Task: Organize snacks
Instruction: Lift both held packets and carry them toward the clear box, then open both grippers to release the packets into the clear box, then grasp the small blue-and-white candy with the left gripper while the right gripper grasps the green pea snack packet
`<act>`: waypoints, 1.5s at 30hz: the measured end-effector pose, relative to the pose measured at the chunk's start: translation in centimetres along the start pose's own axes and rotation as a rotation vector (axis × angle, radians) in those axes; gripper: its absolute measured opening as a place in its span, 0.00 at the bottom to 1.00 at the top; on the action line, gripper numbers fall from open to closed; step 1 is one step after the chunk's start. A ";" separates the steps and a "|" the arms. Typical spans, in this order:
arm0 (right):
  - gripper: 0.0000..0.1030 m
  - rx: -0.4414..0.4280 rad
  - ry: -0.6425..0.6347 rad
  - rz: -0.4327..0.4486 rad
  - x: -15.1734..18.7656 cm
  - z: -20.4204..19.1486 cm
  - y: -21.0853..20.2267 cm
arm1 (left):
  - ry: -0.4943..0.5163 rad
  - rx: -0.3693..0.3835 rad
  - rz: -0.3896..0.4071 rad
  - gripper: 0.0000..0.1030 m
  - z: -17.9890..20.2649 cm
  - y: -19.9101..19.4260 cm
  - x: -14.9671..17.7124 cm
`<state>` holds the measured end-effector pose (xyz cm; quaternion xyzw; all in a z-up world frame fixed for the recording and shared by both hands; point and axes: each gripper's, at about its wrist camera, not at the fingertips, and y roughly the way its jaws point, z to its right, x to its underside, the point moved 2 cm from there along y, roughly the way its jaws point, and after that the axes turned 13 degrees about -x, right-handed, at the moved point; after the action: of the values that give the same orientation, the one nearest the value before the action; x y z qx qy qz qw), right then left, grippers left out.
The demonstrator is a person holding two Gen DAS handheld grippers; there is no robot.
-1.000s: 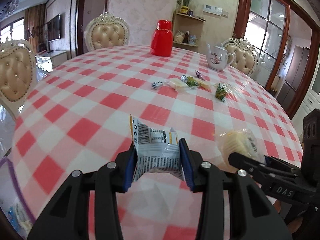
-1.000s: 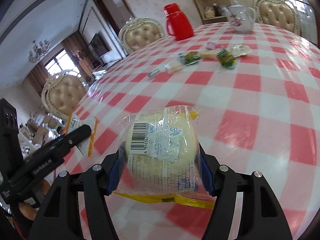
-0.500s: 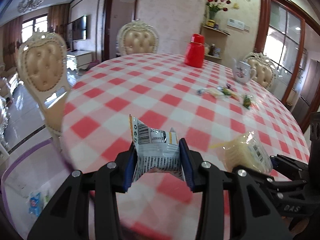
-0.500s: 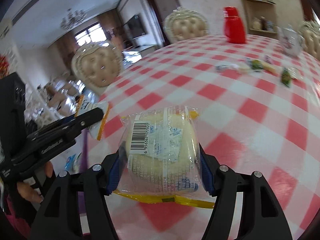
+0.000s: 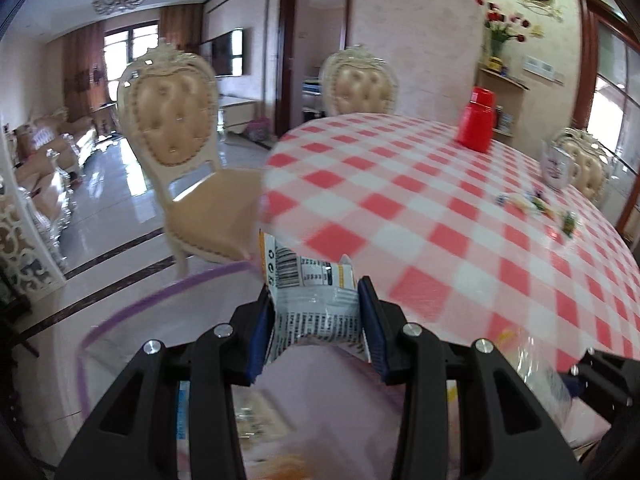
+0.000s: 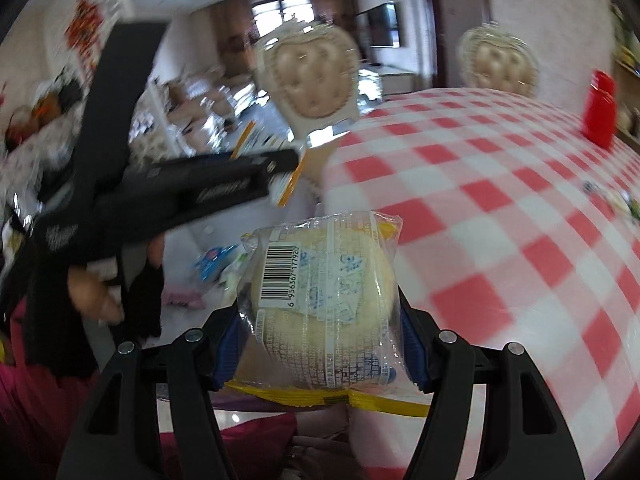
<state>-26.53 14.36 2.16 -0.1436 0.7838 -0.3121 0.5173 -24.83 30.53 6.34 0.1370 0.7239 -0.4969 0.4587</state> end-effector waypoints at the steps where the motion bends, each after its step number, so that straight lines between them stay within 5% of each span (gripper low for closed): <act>1: 0.62 -0.007 -0.018 -0.013 -0.1 -0.6 0.6 | 0.002 -0.015 -0.004 0.40 -1.0 0.1 0.0; 10: 0.62 -0.089 -0.127 -0.132 0.8 -4.8 5.8 | 0.029 -0.093 -0.036 0.41 -5.5 0.4 0.0; 11: 0.63 -0.105 -0.125 -0.136 0.9 -4.9 5.9 | 0.028 -0.097 -0.039 0.45 -5.7 0.5 0.0; 14: 0.72 -0.138 -0.110 -0.098 0.5 -4.6 5.0 | -0.025 -0.128 -0.055 0.82 -6.4 0.5 -0.2; 17: 0.78 -0.151 -0.085 0.001 0.0 -3.5 2.4 | -0.081 -0.152 -0.066 0.83 -6.4 0.3 -0.5; 20: 0.84 -0.069 -0.043 0.096 -0.3 -0.5 -0.9 | -0.122 -0.142 -0.055 0.88 -4.9 -0.5 -1.3; 24: 0.84 0.116 0.099 0.277 0.2 5.9 -7.7 | -0.085 -0.073 0.094 0.94 1.0 -3.6 -3.3; 28: 0.84 0.270 0.283 0.342 2.3 13.6 -14.0 | 0.020 0.051 0.248 0.98 9.8 -5.8 -5.3; 35: 0.84 0.470 0.609 0.436 8.4 28.4 -22.9 | 0.161 0.273 0.011 0.98 26.8 0.8 -7.1; 39: 0.84 0.521 0.766 0.490 10.8 35.5 -26.0 | 0.136 0.253 -0.046 0.98 32.9 5.7 -7.6; 45: 0.84 0.493 0.847 0.522 11.1 41.1 -26.4 | 0.081 0.189 -0.089 0.98 38.5 12.9 -10.0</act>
<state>3.22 -25.93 -0.15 0.3187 0.8367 -0.3782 0.2354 9.35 6.63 3.41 0.1675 0.6973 -0.5766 0.3916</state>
